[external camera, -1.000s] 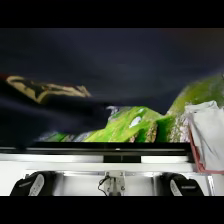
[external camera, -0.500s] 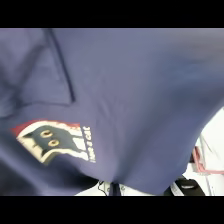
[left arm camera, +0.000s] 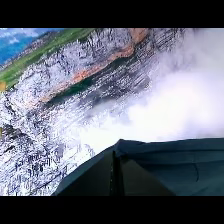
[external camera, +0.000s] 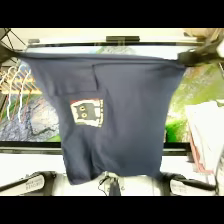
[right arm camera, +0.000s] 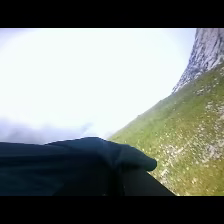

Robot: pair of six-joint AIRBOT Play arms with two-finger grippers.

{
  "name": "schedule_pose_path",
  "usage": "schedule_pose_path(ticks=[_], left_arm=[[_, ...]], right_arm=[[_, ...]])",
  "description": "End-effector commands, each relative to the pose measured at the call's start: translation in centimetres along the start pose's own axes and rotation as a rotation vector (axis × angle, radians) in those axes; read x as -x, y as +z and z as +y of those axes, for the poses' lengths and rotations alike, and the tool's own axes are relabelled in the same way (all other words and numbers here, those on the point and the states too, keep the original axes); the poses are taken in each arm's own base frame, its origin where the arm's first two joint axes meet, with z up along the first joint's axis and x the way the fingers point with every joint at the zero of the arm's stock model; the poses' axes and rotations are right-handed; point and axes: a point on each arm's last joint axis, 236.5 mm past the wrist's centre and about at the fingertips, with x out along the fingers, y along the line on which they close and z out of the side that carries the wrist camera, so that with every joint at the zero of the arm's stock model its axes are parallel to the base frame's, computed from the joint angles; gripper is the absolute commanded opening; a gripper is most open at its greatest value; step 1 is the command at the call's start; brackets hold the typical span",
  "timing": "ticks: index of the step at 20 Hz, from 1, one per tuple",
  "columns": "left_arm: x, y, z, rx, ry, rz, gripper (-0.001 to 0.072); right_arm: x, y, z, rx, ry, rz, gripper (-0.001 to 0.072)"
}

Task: Fold the shirts.

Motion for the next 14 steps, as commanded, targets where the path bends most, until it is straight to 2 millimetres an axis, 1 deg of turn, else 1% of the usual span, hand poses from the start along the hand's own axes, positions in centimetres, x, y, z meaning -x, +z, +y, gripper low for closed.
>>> schedule_pose_path(ticks=[1,2,4,7,9,10,11,13,14], left_arm=[[-11.7,0.5,1.1,0.034,-0.019,-0.036,0.003],[-13.8,1.3,1.1,0.037,-0.015,-0.083,0.003],[-16.6,2.8,1.5,0.043,0.0,-0.175,0.003],[-18.8,4.8,2.7,0.067,0.028,-0.296,0.003],[-20.0,5.6,3.2,0.13,0.013,-0.354,0.003],[-21.0,5.2,3.3,0.17,-0.004,-0.352,0.003],[-22.5,4.0,3.0,0.193,-0.018,-0.319,0.003],[-25.3,0.3,2.0,0.194,-0.044,-0.19,0.003],[-26.3,-2.0,1.5,0.186,-0.058,-0.106,0.003]], right_arm=[[-10.4,1.5,0.5,-0.138,0.008,-0.089,0.0077],[-11.8,2.3,0.4,-0.173,0.009,-0.132,0.0076],[-13.3,3.8,0.2,-0.19,0.008,-0.218,0.0076],[-14.7,5.9,0.0,-0.186,0.007,-0.334,0.0076],[-15.9,6.6,0.1,-0.205,0.013,-0.386,0.0076],[-16.8,6.1,0.2,-0.235,0.019,-0.374,0.0077],[-18.0,5.0,0.4,-0.272,0.027,-0.341,0.0076],[-20.8,1.3,1.0,-0.321,0.033,-0.206,0.0077],[-21.8,-0.9,1.7,-0.33,0.04,-0.121,0.0077]])
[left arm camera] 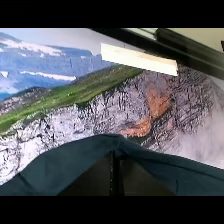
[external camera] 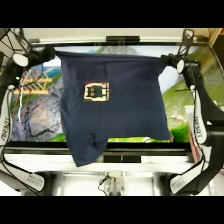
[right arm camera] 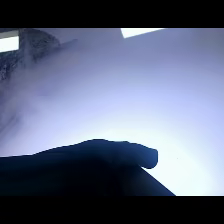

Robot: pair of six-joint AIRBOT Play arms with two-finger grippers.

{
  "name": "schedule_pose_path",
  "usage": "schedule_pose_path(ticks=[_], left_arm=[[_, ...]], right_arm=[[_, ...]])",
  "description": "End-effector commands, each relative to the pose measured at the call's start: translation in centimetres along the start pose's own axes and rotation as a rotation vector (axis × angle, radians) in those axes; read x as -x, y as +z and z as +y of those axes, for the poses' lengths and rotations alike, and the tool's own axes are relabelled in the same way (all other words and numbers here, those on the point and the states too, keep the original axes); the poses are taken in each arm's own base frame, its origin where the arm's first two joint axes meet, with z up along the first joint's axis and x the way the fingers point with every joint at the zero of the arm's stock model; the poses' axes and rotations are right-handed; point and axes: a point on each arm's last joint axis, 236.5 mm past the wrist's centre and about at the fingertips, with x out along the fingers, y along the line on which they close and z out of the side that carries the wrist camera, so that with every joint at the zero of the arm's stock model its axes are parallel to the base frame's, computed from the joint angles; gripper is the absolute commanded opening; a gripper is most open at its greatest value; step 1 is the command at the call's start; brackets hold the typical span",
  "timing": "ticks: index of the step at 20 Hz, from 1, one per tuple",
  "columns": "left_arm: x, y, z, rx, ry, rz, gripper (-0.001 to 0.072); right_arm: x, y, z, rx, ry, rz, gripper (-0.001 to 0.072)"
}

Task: Fold the shirts.

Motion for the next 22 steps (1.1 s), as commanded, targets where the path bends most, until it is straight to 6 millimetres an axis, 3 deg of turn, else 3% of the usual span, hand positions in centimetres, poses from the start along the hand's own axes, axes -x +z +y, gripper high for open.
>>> schedule_pose_path(ticks=[1,3,6,8,12,18,19,20,21,22], left_arm=[[-2.2,-6.8,0.1,0.015,-0.019,0.208,0.003],[-0.5,-10.8,1.1,-0.032,0.002,0.4,0.003],[4.4,-16.9,3.1,-0.046,0.027,0.74,0.003],[5.3,-19.4,3.3,-0.032,0.021,0.841,0.003],[4.7,-22.7,3.7,-0.002,0.032,0.915,0.003],[4.2,-24.2,5.1,0.076,0.079,0.947,0.0031],[4.4,-24.3,4.4,0.093,0.059,0.957,0.0056],[5.0,-24.4,3.9,0.111,0.037,0.983,0.0201],[6.0,-24.2,4.0,0.111,0.037,1.018,0.0427],[7.1,-23.6,4.4,0.116,0.038,1.047,0.0498]], right_arm=[[-1.8,-6.5,-0.1,-0.086,-0.013,0.205,0.0076],[-0.7,-9.3,-0.5,-0.089,-0.029,0.337,0.0077],[2.6,-12.7,-2.1,0.023,-0.043,0.545,0.0077],[3.9,-15.6,-2.2,0.035,-0.031,0.677,0.0077],[3.9,-19.5,-1.4,-0.006,0.002,0.808,0.0077],[3.8,-21.0,-1.4,-0.011,0.005,0.855,0.0096],[3.8,-20.9,-1.3,-0.008,0.007,0.851,0.0202],[4.1,-20.6,-1.2,0.014,0.021,0.849,0.0405],[4.8,-19.7,-1.2,0.049,0.033,0.845,0.0463],[5.9,-18.6,-1.6,0.087,0.023,0.839,0.0463]])
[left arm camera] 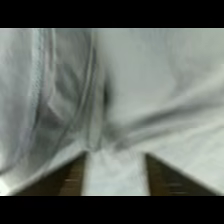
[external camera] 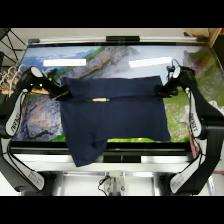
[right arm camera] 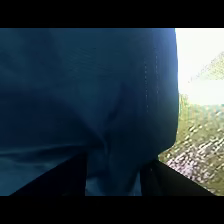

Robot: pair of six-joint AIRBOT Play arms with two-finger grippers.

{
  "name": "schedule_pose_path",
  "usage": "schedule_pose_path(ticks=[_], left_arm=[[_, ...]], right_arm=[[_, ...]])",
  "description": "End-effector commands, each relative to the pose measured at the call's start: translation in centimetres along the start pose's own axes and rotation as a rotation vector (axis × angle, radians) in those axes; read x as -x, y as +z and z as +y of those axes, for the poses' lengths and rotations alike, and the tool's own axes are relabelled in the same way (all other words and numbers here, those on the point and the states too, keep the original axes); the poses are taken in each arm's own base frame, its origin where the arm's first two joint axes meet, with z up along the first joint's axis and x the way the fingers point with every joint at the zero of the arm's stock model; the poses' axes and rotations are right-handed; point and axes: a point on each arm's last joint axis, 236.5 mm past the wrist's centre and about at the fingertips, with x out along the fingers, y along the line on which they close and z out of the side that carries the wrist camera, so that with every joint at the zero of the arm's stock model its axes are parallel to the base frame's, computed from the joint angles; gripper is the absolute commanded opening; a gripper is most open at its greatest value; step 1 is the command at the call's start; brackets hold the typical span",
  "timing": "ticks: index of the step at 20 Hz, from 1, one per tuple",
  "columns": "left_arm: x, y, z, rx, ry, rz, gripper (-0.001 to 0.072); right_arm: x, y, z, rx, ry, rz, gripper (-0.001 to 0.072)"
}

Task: Fold the shirts.

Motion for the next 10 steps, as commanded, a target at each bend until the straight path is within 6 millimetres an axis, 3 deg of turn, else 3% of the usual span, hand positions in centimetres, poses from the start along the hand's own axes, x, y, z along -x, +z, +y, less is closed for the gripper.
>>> schedule_pose_path(ticks=[1,2,3,5,6,8,10], left_arm=[[3.1,-2.2,0.8,0.035,-0.024,0.105,0.0498],[5.3,-3.0,1.6,0.062,-0.029,0.127,0.0497],[7.3,-3.8,2.2,0.078,-0.033,0.137,0.0497],[10.9,-5.9,3.0,0.1,-0.037,0.125,0.0493],[11.7,-7.3,3.0,0.096,-0.038,0.113,0.0493],[10.6,-11.5,3.0,0.125,-0.037,0.08,0.0493],[7.1,-17.4,3.4,0.194,-0.038,0.089,0.0493]], right_arm=[[3.9,-0.7,-1.5,0.086,-0.069,0.012,0.0463],[5.9,-1.3,-2.9,0.104,-0.106,0.022,0.0472],[7.8,-2.3,-3.9,0.093,-0.096,0.038,0.0567],[10.6,-5.4,-5.0,0.029,-0.001,0.113,0.0582],[11.6,-7.1,-5.7,-0.003,0.031,0.145,0.0582],[12.7,-10.0,-7.7,-0.072,0.037,0.162,0.0582],[12.8,-13.2,-8.6,-0.116,0.041,0.185,0.0582]])
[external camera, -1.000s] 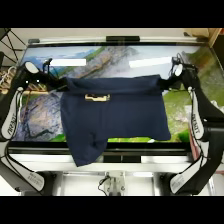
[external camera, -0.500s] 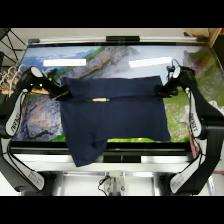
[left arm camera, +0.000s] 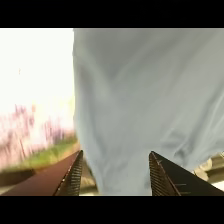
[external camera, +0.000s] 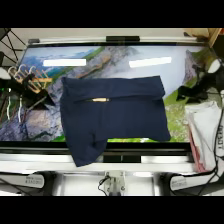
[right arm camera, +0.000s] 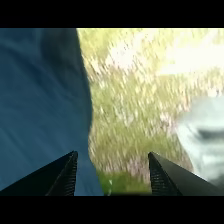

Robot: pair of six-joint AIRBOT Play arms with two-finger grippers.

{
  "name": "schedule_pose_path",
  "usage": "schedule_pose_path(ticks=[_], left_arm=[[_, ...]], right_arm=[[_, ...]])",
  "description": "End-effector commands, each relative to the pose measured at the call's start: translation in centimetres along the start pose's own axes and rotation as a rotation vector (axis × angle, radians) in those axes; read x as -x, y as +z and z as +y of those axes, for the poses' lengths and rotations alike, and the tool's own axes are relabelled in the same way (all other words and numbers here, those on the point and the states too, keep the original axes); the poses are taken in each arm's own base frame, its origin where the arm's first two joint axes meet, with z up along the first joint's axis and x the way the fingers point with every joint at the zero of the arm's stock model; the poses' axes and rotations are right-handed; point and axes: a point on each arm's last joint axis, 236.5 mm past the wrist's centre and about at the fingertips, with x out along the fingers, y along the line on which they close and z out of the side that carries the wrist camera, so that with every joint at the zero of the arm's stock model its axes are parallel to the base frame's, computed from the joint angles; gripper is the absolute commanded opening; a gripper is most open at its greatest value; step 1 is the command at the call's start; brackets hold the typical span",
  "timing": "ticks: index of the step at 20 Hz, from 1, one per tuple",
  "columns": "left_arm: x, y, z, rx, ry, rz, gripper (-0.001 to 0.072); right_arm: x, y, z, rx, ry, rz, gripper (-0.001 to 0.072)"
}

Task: Fold the shirts.

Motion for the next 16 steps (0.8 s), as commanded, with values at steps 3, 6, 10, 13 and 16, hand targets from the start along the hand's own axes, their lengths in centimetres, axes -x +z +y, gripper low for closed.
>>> schedule_pose_path(ticks=[3,6,10,13,16], left_arm=[[-7.6,-13.1,2.6,0.077,-0.046,0.011,0.0493],[-9.8,-16.0,2.0,0.074,-0.102,-0.014,0.0493],[-11.6,-17.0,1.3,0.117,-0.172,-0.019,0.0493],[-12.5,-16.9,1.6,0.154,-0.178,-0.048,0.0485],[-12.4,-15.5,1.4,0.179,-0.193,-0.105,0.0394]], right_arm=[[0.3,-7.1,-0.8,-0.056,0.047,0.062,0.0582],[0.2,-8.0,-0.1,-0.06,0.073,0.06,0.0582],[0.2,-8.1,0.1,-0.065,0.082,0.061,0.0582],[0.2,-8.1,0.1,-0.065,0.081,0.061,0.0582],[-0.4,-8.7,0.2,-0.068,0.087,0.081,0.0643]])
